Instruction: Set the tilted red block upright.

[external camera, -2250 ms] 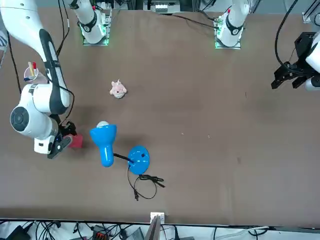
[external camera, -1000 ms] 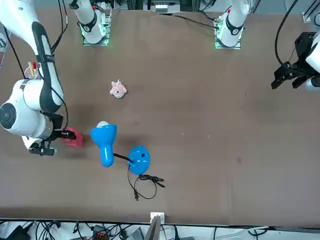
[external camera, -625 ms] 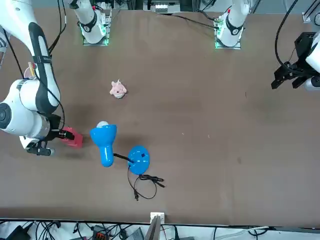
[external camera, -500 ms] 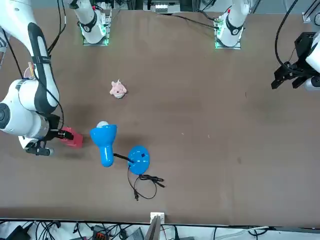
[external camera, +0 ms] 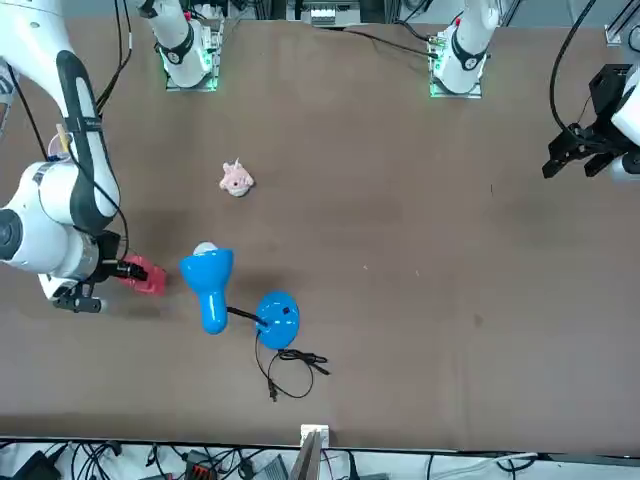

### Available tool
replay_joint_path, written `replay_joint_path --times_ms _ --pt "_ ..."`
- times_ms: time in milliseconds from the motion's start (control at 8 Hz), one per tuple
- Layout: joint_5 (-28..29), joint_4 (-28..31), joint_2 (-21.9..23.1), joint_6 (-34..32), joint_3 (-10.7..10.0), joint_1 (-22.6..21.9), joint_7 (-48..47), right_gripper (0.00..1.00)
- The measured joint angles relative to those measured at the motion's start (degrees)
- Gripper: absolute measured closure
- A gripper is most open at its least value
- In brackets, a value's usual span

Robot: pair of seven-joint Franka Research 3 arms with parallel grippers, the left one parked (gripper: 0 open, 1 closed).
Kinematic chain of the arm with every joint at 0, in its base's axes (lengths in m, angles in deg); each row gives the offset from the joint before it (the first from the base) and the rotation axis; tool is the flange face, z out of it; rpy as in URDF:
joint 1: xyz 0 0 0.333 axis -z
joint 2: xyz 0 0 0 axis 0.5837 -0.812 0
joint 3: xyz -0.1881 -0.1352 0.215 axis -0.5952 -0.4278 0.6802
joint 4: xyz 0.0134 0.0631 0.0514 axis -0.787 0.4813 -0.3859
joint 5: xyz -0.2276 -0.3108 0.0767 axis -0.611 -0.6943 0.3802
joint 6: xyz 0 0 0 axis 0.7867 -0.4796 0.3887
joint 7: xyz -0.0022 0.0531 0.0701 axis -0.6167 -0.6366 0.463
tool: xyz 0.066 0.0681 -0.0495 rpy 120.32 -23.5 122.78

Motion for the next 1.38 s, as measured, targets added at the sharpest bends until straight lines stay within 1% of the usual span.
replay_joint_path --times_ms 500,1375 --pt "2.2 0.0 -0.6 0.3 0.1 0.0 0.1 0.3" --pt "2.2 0.0 -1.0 0.4 0.1 0.0 0.5 0.31"
